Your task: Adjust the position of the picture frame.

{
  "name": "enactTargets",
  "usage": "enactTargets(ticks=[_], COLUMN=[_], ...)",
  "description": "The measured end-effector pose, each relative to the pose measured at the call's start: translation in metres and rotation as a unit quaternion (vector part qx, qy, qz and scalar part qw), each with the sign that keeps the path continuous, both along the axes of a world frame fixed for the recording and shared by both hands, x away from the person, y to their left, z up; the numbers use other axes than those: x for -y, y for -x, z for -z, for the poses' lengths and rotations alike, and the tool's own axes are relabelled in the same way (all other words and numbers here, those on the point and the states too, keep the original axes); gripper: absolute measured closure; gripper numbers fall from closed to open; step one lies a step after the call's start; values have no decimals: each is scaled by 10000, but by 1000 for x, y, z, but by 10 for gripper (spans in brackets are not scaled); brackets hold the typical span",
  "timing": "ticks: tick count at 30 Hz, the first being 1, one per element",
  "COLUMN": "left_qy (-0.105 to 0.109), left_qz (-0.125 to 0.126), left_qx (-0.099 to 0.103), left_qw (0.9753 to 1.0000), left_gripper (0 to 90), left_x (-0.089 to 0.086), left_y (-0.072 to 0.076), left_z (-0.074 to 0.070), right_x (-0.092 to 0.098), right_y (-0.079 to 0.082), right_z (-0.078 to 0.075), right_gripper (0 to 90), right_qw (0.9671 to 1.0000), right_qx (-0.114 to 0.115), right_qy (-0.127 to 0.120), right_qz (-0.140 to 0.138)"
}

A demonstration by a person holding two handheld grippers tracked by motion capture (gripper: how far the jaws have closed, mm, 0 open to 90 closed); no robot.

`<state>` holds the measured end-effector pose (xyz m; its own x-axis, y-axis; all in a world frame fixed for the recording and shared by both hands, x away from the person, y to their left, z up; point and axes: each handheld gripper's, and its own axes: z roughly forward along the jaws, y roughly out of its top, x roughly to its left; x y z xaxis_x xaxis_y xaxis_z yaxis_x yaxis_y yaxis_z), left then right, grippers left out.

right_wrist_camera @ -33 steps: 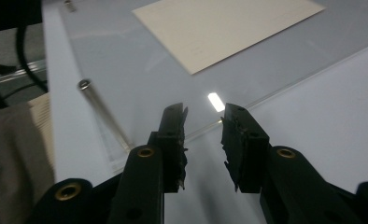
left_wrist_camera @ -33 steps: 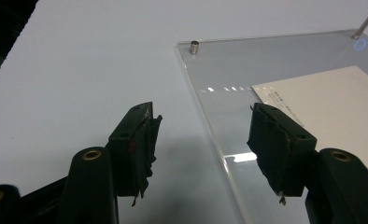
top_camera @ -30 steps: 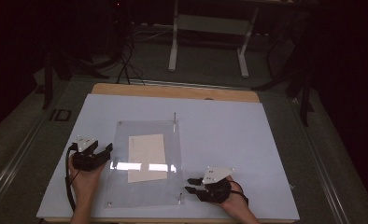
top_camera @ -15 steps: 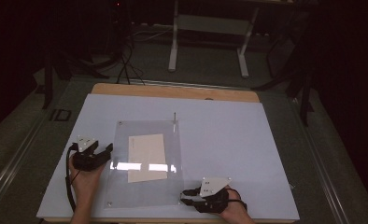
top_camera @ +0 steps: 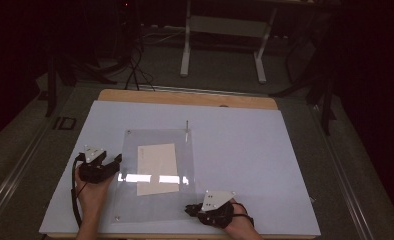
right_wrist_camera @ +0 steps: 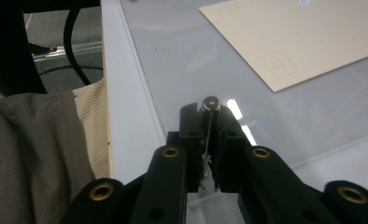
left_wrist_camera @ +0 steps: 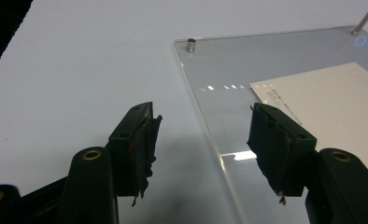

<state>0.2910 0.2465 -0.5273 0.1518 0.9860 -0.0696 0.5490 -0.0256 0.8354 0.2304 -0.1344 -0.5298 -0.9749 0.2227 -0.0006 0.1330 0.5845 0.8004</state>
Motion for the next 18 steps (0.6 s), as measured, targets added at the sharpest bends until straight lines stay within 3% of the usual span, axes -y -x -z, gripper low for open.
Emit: enactTargets(ticks=[7,12,18], left_qy=[-8,-4,41], left_qz=[17,96,476], left_qx=[4,30,110], left_qw=[10000,9999,9988], left_gripper=[406,414,419], left_x=[0,3,18], left_y=[0,1,-4], left_z=[0,-1,-8], right_x=[3,23,47], right_y=[3,-3,-15], right_z=[-3,-5,-12], right_gripper=[854,854,855], right_qw=[9999,9993,9973], right_qx=[71,31,-9], right_qy=[16,26,-127], right_qz=[125,362,718])
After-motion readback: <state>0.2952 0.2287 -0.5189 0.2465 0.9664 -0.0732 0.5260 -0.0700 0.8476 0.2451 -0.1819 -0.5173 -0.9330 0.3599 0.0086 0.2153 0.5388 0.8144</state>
